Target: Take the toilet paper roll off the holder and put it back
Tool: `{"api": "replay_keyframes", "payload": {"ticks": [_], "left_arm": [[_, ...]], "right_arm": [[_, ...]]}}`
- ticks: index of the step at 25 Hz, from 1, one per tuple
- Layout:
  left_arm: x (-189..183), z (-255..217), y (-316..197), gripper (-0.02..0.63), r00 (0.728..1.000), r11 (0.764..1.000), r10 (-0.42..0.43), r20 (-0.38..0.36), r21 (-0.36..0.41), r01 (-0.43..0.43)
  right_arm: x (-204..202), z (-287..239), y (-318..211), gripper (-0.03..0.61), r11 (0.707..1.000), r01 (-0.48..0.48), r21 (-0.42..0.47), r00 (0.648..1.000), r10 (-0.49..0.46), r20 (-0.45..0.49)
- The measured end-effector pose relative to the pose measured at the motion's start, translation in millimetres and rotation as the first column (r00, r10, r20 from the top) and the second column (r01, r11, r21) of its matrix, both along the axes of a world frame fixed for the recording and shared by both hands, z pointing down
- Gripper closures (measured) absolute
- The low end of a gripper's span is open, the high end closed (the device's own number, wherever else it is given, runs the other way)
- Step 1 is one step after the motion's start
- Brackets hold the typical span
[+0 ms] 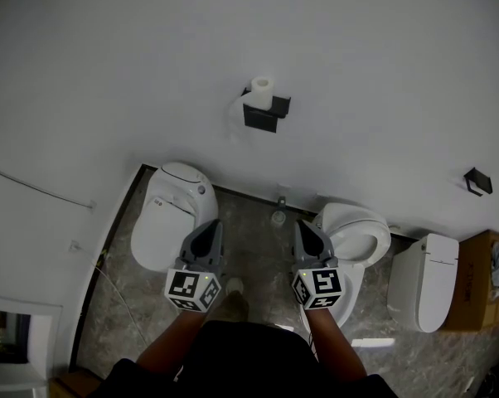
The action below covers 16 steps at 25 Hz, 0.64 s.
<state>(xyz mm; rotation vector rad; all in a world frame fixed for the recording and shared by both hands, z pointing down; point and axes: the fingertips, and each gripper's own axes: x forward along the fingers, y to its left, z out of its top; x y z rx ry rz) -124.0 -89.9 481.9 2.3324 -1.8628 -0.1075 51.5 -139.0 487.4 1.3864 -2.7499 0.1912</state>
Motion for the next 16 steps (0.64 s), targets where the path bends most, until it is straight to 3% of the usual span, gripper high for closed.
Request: {"api": "replay_keyframes", "payload": {"ticks": [16], "left_arm": [[9, 1, 31, 0.597, 0.999, 1.000, -0.018, -0.045, -0.006, 0.017]], "right_arm": [[11, -8, 37, 0.581, 1.000, -0.011, 0.023, 0.999, 0.012, -0.037]]}}
